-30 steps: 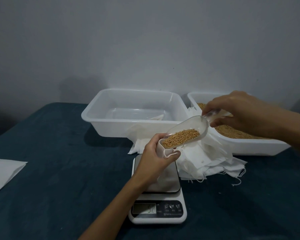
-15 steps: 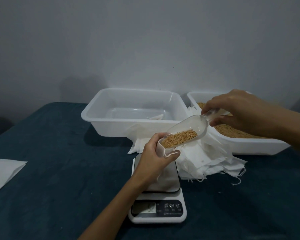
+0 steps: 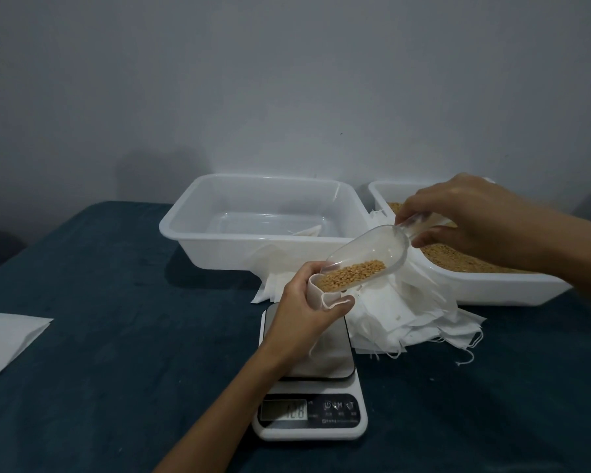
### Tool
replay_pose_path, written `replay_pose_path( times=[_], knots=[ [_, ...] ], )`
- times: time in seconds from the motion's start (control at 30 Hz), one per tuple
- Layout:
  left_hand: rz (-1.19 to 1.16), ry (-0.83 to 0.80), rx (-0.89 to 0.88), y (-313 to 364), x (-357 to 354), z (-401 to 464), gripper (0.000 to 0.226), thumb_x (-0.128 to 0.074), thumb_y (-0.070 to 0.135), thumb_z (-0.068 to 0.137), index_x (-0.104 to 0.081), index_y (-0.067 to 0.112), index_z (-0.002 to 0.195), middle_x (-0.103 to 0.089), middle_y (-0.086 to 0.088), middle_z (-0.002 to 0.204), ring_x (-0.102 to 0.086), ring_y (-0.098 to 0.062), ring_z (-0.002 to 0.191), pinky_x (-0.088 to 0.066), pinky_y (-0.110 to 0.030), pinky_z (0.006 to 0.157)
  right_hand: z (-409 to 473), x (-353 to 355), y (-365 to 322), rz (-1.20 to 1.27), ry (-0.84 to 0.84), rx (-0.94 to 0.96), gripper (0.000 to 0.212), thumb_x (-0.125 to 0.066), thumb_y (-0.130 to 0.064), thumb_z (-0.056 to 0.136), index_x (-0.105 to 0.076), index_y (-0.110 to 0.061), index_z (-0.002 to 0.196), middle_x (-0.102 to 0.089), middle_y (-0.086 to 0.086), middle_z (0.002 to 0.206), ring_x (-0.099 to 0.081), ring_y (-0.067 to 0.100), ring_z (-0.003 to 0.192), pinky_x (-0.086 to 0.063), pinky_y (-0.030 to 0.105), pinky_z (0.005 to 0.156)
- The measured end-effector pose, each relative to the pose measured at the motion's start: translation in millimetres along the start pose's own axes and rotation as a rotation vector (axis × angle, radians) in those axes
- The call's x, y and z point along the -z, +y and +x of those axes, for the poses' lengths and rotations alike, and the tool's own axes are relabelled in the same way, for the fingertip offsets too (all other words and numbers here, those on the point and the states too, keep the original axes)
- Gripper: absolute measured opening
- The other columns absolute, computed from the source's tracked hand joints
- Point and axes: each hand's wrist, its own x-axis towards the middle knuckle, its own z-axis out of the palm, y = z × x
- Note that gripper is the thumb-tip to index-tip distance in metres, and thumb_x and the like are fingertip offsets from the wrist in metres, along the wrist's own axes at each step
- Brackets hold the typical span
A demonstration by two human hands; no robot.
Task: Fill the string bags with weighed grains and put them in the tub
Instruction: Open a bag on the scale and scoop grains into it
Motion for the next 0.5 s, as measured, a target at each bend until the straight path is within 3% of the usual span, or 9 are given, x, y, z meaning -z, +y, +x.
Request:
replay_pose_path(
  times=[0.2,0.37,0.5],
  knots=[
    [-0.014,-0.006,-0.005,1.7,-0.3,-0.6,0.045,-0.081,0.008,0.089,-0.060,0.022,0.126,-0.072,0.002,0.126,-0.073,-0.011,0.111,-0.057,-0.025,0.096,0.4,-0.4,-0.7,-0.010,0.010,0.006,0.029,-0.084,-0.025,0.080,-0.073,-0.031,0.106,-0.074,-0.017,0.102,-0.054,-0.002,0.087,-0.044,0.030,0.080],
    [-0.024,-0.009,-0.003,2.9,-0.4,-1.4,0.045,-0.081,0.006,0.089,-0.060,0.021,0.126,-0.073,0.004,0.124,-0.074,-0.009,0.107,-0.056,-0.020,0.089,0.8,1.4,-2.1,-0.002,0.011,0.018,0.031,-0.085,-0.023,0.079,-0.074,-0.029,0.107,-0.074,-0.014,0.101,-0.064,0.007,0.090,-0.050,0.036,0.084],
    [-0.010,-0.003,-0.003,2.4,0.1,-0.8,0.046,-0.082,0.008,0.088,-0.060,0.023,0.126,-0.070,0.000,0.127,-0.073,-0.011,0.109,-0.057,-0.024,0.091,1.1,1.0,-2.7,-0.023,0.024,0.032,0.031,-0.085,-0.024,0.079,-0.074,-0.029,0.107,-0.075,-0.013,0.103,-0.067,0.014,0.094,-0.050,0.041,0.088]
  ],
)
